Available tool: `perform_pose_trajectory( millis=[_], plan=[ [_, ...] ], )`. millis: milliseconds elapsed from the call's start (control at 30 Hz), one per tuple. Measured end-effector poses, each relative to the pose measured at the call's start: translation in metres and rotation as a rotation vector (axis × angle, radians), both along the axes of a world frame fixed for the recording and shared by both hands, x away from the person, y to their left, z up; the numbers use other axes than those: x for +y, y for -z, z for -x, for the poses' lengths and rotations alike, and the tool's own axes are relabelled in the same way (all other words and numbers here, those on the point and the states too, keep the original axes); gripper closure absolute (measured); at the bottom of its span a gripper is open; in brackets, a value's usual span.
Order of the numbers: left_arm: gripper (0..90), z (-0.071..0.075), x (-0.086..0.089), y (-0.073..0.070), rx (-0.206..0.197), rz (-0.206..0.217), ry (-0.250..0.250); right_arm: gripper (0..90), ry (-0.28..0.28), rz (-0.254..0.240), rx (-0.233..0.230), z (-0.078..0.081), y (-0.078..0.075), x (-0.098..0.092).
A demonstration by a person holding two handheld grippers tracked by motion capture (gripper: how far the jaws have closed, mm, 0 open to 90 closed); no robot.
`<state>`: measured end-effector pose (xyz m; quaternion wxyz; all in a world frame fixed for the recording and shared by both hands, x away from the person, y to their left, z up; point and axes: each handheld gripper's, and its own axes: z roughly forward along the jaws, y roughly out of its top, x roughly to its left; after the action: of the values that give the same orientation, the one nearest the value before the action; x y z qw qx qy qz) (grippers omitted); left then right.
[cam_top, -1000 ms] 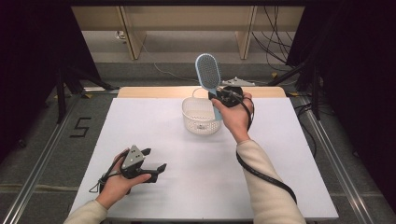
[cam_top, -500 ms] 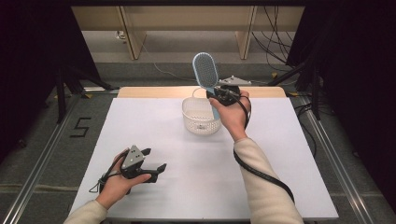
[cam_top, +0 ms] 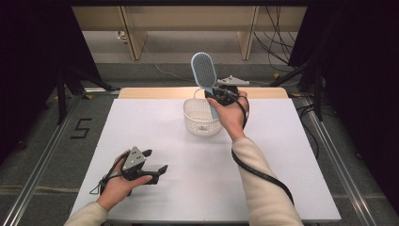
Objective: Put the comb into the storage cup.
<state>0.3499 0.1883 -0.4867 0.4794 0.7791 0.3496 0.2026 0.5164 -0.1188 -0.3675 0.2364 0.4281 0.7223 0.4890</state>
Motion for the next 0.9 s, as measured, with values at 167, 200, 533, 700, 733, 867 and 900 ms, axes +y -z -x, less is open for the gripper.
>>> perform_pose_trajectory(
  millis=[167, 200, 533, 700, 733, 867, 900],
  plan=[
    [14.4, 0.0, 0.0, 0.0, 0.0, 0.0, 0.0, 70.7, 0.001, 0.0, -0.002, -0.002, 0.001, 0.002],
    [14.4, 0.0, 0.0, 0.0, 0.0, -0.001, 0.0, 70.7, 0.001, 0.001, -0.003, -0.003, 0.001, 0.002],
    [14.5, 0.0, 0.0, 0.0, 0.001, -0.002, 0.002, 70.7, 0.0, 0.013, -0.011, -0.006, 0.004, 0.007],
    [14.5, 0.0, 0.0, 0.0, 0.0, -0.002, 0.002, 70.6, 0.0, 0.019, -0.021, -0.007, 0.006, 0.009],
    [14.5, 0.0, 0.0, 0.0, 0.0, -0.002, 0.002, 70.6, 0.0, 0.022, -0.023, -0.007, 0.007, 0.01],
    [14.5, 0.0, 0.001, 0.0, -0.001, -0.001, 0.001, 70.6, -0.005, 0.027, -0.028, -0.008, 0.008, 0.011],
    [14.5, 0.0, 0.001, 0.0, -0.001, -0.002, 0.0, 70.6, -0.006, 0.025, -0.03, -0.008, 0.008, 0.012]
  ],
)
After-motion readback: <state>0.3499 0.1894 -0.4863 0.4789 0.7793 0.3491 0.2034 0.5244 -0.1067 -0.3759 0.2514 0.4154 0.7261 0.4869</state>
